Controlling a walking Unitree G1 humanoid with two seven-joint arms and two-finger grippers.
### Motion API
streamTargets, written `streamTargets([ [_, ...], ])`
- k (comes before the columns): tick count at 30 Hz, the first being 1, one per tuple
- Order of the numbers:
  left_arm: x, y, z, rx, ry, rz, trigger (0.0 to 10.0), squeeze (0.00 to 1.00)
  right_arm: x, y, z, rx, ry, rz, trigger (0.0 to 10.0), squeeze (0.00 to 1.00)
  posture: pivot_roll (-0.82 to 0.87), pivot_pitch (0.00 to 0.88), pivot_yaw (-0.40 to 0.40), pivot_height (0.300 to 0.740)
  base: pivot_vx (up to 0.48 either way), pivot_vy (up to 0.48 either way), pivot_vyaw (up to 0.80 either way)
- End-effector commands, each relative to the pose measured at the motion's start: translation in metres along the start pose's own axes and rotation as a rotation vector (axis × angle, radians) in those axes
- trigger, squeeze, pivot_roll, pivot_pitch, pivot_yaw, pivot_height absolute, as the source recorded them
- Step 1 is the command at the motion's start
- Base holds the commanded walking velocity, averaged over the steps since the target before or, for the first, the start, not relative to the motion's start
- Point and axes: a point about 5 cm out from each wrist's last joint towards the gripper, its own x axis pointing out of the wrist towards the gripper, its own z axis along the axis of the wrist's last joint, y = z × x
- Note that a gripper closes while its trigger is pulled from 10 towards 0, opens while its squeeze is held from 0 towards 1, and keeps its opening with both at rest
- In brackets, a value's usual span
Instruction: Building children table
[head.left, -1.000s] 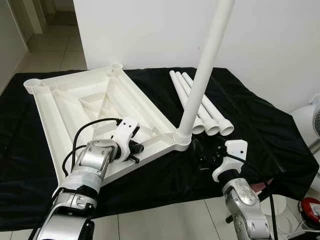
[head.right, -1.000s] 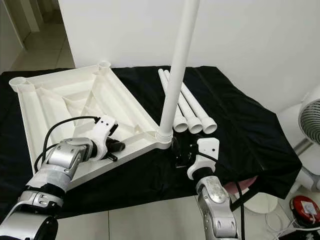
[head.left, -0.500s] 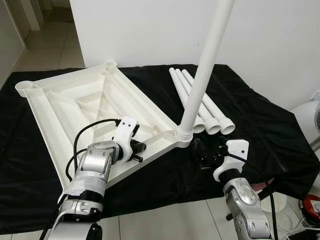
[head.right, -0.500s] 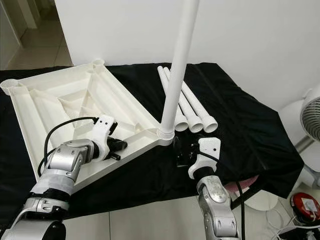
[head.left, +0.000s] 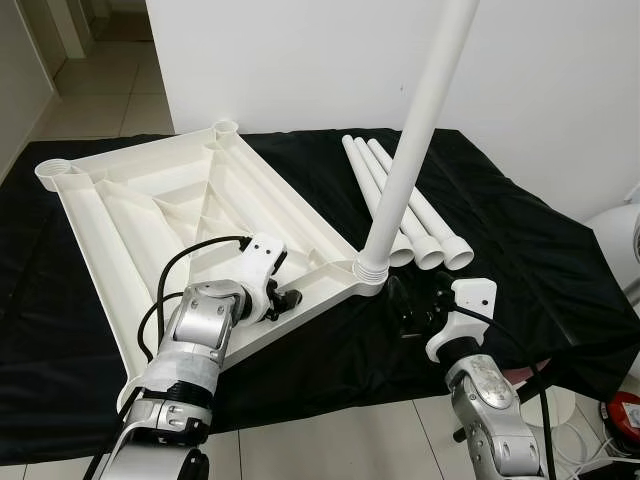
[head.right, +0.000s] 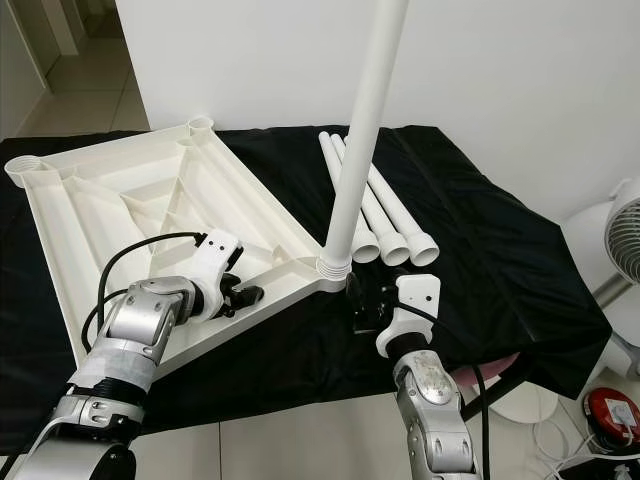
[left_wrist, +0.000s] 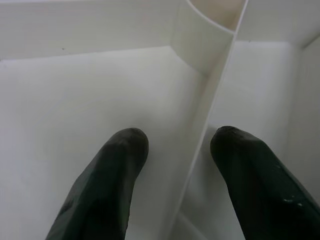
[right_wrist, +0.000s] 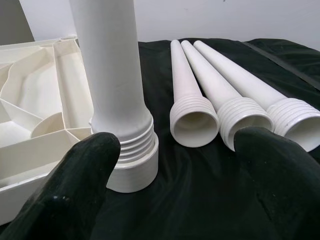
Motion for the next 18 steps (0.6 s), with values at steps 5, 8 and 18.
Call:
streamTargets([
  [5, -0.014, 0.034, 0.000, 0.036, 0.043, 0.442, 10.0, 0.00, 0.001, -0.001, 0.000, -0.016, -0.004, 0.006, 10.0, 0.00, -0.08, 0.000, -0.030, 0.740, 0.000, 0.000, 0.00],
  [8, -0.023, 0.047, -0.005, 0.064, 0.091, 0.508, 10.0, 0.00, 0.001, -0.001, 0.001, -0.018, -0.006, 0.003, 10.0, 0.00, -0.08, 0.000, -0.028, 0.740, 0.000, 0.000, 0.00],
  [18, -0.039, 0.060, -0.009, 0.002, 0.101, 0.600, 6.3, 0.00, 0.002, -0.001, 0.001, -0.015, -0.006, 0.004, 10.0, 0.00, -0.07, 0.000, -0.030, 0.740, 0.000, 0.000, 0.00],
])
